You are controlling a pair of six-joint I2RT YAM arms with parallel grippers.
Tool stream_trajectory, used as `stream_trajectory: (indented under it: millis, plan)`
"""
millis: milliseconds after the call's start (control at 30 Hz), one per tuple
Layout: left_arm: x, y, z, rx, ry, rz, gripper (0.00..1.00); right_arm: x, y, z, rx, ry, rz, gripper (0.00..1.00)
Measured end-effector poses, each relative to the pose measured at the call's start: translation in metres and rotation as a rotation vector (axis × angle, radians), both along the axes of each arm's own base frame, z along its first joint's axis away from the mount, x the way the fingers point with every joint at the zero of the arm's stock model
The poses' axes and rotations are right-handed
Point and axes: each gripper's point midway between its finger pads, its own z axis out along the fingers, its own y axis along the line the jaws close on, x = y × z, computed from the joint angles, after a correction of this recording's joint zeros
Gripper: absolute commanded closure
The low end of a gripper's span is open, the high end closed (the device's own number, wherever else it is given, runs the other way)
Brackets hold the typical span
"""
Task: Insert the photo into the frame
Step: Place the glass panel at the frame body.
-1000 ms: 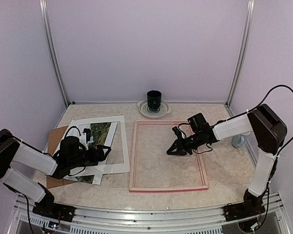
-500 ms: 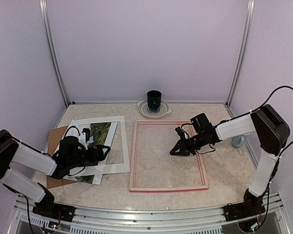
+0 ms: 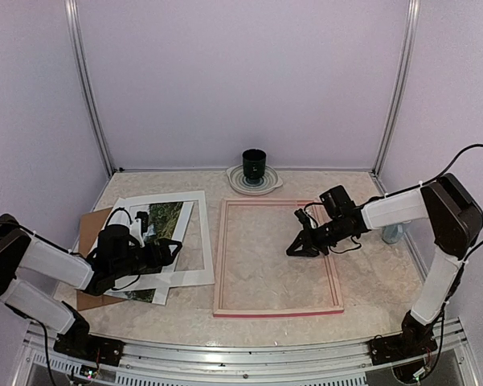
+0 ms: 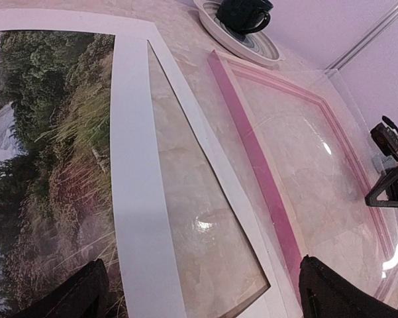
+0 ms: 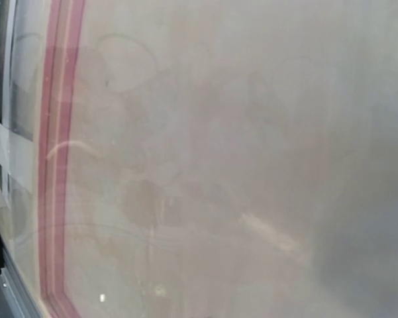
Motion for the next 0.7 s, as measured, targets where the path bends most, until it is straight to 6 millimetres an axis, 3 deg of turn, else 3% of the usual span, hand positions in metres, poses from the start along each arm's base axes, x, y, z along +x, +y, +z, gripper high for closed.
stream_trajectory:
  millis: [700]
  plan:
    - [0.000,0.000,0.000,-0.001,-0.001,0.000,0.01,0.001,-0.027,-0.004,-0.053,0.001,0.002,0.94]
